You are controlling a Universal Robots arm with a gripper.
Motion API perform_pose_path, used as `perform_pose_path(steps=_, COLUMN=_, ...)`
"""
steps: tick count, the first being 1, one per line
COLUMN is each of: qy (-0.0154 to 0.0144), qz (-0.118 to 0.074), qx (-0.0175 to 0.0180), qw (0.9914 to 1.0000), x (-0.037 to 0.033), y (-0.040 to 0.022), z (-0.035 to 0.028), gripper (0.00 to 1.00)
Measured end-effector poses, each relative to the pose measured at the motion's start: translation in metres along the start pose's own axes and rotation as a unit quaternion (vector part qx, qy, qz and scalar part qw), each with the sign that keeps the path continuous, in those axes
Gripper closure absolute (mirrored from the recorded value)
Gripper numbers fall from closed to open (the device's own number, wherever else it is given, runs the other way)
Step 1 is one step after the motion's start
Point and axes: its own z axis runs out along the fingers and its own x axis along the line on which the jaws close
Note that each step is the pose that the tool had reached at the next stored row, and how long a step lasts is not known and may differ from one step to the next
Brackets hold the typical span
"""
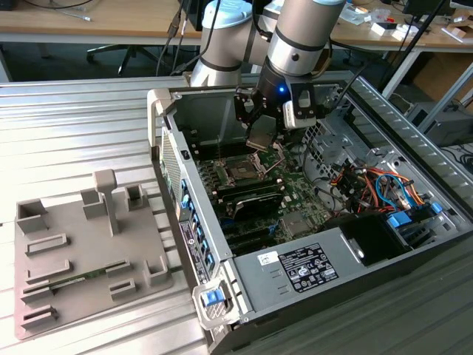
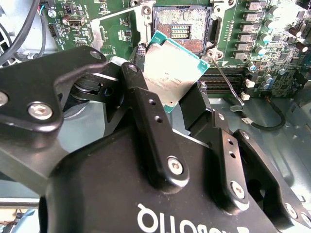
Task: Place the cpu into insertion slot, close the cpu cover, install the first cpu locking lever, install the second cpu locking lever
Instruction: 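Place the cpu into insertion slot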
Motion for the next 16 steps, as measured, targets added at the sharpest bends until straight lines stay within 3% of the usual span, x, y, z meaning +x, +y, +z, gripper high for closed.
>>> perform_pose_path(steps=16, qy=-0.0006, qz=0.007, qx=-0.0001, qw=0.99998, x=0.0, y=-0.0001, z=0.0011, gripper=0.45)
